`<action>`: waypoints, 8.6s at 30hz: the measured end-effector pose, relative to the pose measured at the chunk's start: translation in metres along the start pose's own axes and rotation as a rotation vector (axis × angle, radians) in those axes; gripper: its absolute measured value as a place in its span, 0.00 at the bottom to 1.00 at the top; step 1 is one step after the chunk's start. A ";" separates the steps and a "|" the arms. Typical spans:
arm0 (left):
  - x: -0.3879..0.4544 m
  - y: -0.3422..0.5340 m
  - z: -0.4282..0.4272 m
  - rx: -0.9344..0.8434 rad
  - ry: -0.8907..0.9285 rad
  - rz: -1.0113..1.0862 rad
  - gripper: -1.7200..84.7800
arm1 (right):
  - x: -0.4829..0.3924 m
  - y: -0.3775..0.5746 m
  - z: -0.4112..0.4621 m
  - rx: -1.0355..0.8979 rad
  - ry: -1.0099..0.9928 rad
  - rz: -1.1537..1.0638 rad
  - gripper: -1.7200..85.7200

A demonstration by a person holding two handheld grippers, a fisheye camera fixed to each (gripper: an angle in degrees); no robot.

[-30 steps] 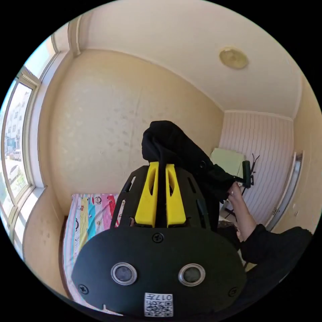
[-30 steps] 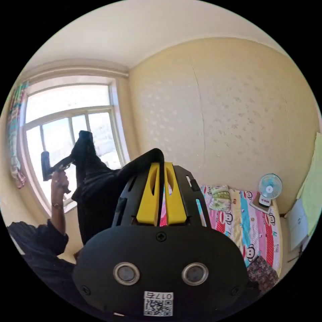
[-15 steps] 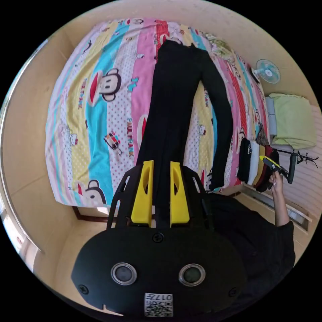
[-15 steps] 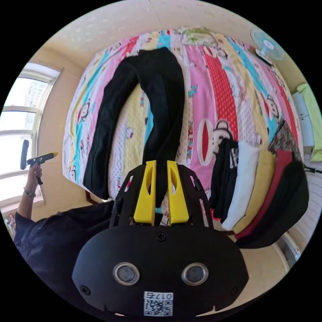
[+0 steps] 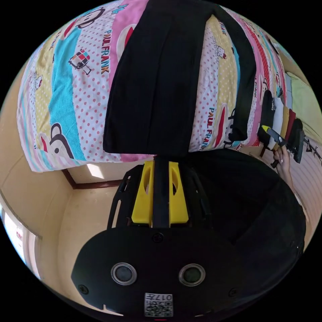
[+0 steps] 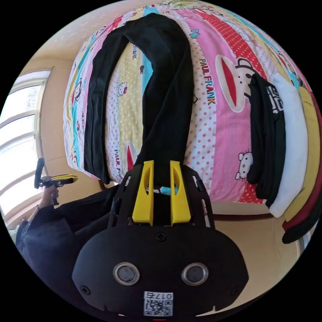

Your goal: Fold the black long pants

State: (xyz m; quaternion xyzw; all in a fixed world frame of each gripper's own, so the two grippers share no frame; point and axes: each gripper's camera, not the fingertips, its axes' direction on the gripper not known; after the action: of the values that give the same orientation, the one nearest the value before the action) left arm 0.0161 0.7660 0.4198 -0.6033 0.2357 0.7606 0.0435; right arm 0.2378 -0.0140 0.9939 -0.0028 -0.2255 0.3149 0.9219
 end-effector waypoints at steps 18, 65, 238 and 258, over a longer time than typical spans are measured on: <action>0.227 -0.129 0.080 -0.034 0.013 0.332 0.17 | 0.123 0.065 0.133 -0.012 -0.389 0.052 0.06; -0.035 0.205 0.104 0.648 0.906 0.441 0.07 | -0.076 -0.212 0.050 0.365 0.196 -0.034 0.08; -0.378 0.075 0.222 0.596 0.648 -0.014 0.16 | -0.157 -0.033 0.261 0.154 -0.238 -0.164 0.17; -0.385 0.010 0.185 0.442 1.064 0.316 0.07 | -0.129 -0.016 0.281 -0.104 -0.735 -0.415 0.03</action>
State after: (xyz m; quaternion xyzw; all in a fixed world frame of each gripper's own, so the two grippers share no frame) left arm -0.0501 0.9176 0.8135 -0.8358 0.4646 0.2841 -0.0696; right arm 0.0394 -0.1403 1.1956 0.1088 -0.5506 0.0911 0.8226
